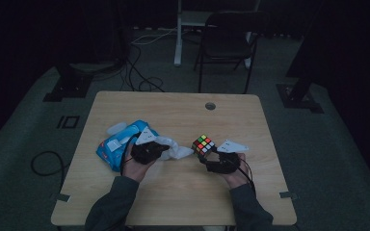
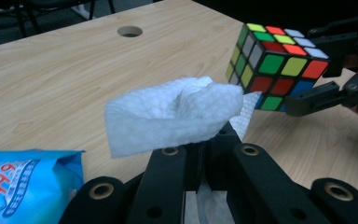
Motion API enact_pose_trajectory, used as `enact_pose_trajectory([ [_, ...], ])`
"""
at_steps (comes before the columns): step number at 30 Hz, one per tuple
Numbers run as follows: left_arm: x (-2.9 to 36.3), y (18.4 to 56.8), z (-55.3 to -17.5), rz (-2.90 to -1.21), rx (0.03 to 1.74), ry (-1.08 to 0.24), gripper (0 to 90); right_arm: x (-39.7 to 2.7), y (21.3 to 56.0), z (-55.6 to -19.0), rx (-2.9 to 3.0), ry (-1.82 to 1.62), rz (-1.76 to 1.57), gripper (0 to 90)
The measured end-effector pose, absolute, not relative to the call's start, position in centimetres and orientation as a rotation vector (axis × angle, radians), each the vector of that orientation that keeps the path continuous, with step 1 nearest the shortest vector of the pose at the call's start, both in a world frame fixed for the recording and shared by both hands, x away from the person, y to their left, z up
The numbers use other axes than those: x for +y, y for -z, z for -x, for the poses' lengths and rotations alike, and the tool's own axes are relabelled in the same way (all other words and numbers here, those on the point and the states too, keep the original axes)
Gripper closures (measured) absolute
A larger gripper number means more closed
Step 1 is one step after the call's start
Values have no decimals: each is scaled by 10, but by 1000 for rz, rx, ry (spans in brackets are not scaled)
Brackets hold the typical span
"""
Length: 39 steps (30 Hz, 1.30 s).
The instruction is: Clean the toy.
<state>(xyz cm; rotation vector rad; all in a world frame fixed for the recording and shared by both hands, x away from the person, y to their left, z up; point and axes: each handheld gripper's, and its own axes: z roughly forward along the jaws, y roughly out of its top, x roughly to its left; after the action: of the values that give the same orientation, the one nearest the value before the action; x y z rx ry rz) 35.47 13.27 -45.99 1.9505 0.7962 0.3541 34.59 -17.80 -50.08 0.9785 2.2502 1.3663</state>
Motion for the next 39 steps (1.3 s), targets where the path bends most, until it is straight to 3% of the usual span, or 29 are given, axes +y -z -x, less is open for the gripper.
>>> enact_pose_trajectory([
  [39,143,498,-354,-1998,907,-380,873,-193,520,-348,2254,-1277,-999,350],
])
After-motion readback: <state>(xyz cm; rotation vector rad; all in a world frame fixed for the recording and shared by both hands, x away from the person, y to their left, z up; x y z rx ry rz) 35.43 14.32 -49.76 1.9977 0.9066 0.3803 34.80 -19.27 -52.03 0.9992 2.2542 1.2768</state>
